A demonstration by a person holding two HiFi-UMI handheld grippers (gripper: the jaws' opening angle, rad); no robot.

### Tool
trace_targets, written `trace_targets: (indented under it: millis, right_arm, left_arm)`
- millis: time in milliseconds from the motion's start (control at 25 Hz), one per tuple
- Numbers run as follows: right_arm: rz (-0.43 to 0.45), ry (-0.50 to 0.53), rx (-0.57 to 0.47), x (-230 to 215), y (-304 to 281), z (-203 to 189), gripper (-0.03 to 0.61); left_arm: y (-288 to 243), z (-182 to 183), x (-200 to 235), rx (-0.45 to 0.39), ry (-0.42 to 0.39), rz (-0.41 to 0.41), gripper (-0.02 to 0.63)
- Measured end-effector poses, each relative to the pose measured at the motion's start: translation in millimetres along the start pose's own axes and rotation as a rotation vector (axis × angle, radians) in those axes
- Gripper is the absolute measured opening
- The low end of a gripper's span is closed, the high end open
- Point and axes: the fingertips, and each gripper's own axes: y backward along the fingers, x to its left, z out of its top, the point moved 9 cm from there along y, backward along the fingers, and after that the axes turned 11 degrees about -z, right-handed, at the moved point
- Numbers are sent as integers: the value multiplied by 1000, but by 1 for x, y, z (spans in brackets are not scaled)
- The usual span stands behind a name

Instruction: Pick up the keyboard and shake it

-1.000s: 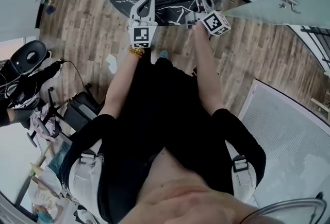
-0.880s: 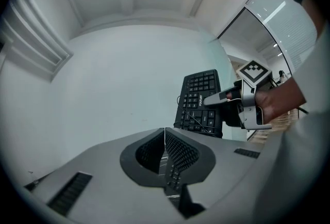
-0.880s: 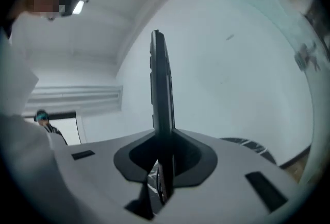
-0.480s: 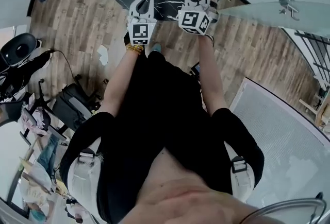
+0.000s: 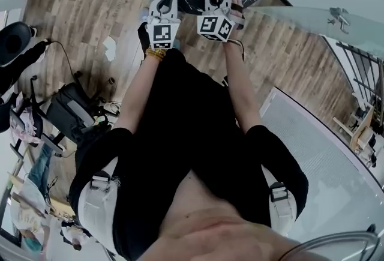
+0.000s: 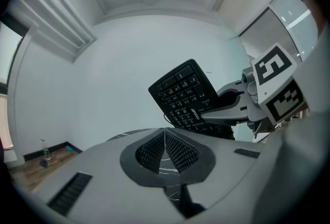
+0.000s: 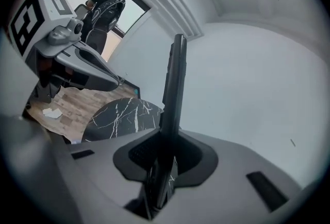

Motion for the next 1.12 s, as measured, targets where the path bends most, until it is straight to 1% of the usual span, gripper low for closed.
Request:
trace_targets:
  millis: [160,280,400,520,640,720,800,880,960,1040,1120]
  right_arm:
    - [-72,-34,-9,-16,2,4,78]
    - [-143,-50,-6,-50,10,0,80]
    - [-236,-60,-10,-90,21,-2,80]
    - [-319,-45,-4,-123,32,-5,77]
    - [-358,-13,7,-140,36,-11,74]
    - [-355,7,18,-139,32,-15,74]
    - [-326,11,34,-128,27,-18,75]
    - [-276,0,46,-109,21,-20,75]
    - [-219,-12,51,-88,15,-21,77]
    - [-158,-8,54,-65,9,-21,80]
    - [-101,6,51,-41,3,-19,81]
  left_arm:
    - [-3,20,7,-32,-46,-29,14]
    - [-12,36,1,-52,-79,-64,15]
    - [-23,52,-7,-74,-107,-97,14]
    - [-32,61,-18,-89,-117,-132,14]
    - [-39,63,-28,-89,-120,-159,14]
    - [-42,62,-31,-88,-120,-168,15]
    - [-40,58,-31,-80,-113,-172,15]
    - [-37,51,-31,-68,-108,-169,15]
    - [-32,45,-31,-56,-120,-162,14]
    - [-28,38,-30,-42,-134,-156,14]
    - [-23,31,-25,-28,-123,-139,15]
